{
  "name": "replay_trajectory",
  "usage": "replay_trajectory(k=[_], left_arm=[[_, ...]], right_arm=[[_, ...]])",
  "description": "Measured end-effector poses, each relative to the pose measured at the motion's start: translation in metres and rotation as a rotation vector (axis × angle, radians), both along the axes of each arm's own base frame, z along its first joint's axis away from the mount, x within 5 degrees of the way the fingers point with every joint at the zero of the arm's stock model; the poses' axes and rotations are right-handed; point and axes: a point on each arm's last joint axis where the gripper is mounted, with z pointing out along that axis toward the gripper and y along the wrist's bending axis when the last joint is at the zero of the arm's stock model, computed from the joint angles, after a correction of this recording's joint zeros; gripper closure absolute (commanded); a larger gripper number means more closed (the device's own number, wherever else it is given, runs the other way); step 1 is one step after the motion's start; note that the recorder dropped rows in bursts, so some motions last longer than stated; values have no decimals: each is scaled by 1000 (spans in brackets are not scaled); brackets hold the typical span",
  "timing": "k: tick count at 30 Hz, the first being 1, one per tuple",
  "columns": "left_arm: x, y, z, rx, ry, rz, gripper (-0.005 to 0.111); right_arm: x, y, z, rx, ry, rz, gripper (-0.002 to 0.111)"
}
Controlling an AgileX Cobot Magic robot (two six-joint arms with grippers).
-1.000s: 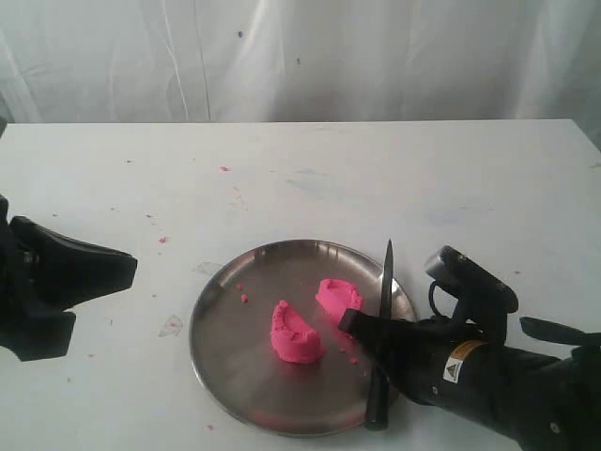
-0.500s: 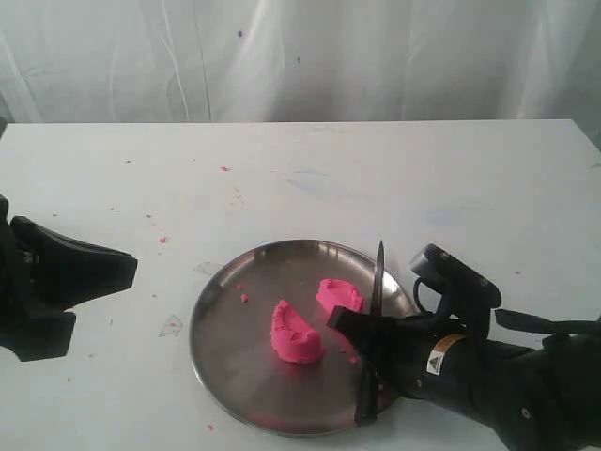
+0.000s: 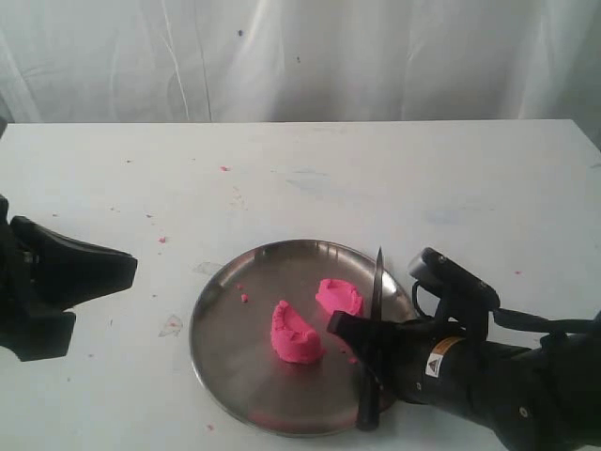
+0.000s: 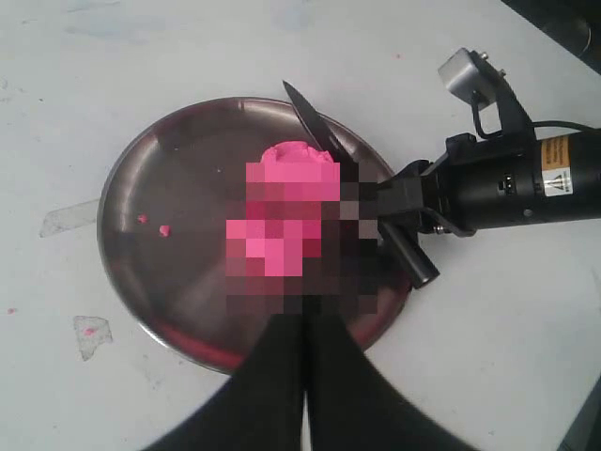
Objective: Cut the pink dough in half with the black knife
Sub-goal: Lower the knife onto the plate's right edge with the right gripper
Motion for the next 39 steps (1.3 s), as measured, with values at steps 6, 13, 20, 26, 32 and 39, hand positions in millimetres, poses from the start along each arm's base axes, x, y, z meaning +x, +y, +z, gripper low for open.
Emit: replay_trajectory(k=[6, 13, 20, 26, 32, 39], left_arm=[[0, 0, 0, 0, 0, 0, 107], [0, 0, 0, 0, 0, 0, 107], [0, 0, 0, 0, 0, 0, 107], [0, 0, 0, 0, 0, 0, 107], [0, 0, 0, 0, 0, 0, 107], [0, 0, 0, 0, 0, 0, 107]], right_arm=[[-1, 0, -1, -8, 19, 3, 89], [-2, -1, -2, -11, 26, 4, 89], [-2, -1, -2, -22, 24, 16, 87], [-2, -1, -2, -34, 19, 32, 72], [-3, 0, 4, -66, -26, 91, 68], [-6, -1, 5, -164, -54, 213, 68]])
